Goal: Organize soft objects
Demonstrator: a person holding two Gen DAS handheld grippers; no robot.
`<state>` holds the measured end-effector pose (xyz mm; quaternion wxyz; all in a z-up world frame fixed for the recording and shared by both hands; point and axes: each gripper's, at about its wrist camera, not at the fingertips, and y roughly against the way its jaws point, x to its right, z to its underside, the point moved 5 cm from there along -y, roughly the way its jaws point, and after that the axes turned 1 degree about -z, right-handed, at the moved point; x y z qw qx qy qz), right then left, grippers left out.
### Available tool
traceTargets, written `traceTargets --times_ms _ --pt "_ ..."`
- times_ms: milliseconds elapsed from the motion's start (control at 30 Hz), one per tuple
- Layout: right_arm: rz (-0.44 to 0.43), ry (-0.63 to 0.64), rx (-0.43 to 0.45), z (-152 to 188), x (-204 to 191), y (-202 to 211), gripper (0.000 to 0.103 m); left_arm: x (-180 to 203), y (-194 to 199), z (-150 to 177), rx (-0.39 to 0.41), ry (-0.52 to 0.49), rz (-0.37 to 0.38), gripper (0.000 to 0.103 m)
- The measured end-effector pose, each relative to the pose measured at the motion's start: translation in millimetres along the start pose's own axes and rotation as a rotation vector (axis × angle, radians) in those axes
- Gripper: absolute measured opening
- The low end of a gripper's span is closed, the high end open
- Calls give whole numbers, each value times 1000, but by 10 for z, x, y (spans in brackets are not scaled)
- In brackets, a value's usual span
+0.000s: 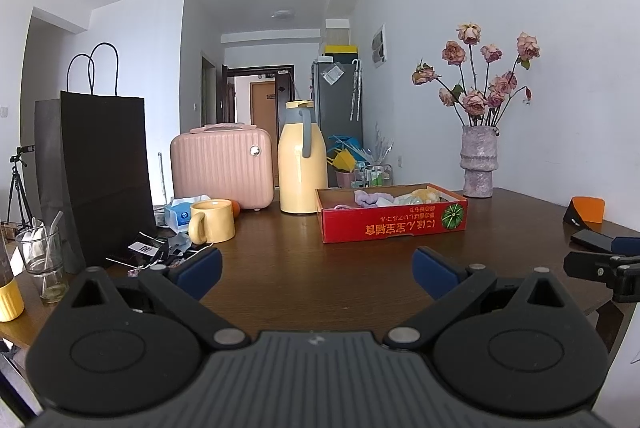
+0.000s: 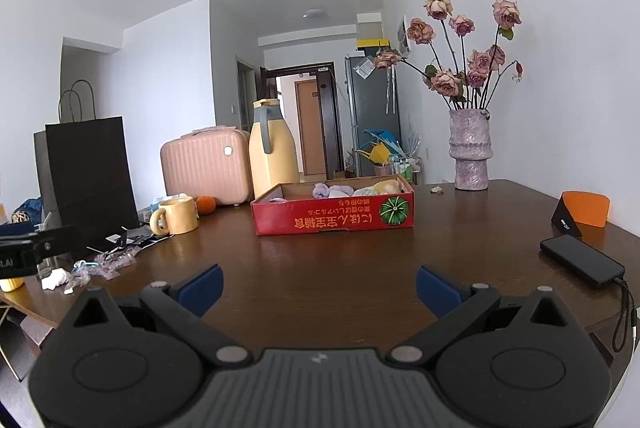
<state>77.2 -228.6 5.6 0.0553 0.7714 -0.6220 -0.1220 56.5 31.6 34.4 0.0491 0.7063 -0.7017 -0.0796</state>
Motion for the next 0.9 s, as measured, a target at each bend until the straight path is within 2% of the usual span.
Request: traceTargets --times_ms 900 --pt "3 6 1 -5 -20 -3 103 -60 24 1 23 12 -11 103"
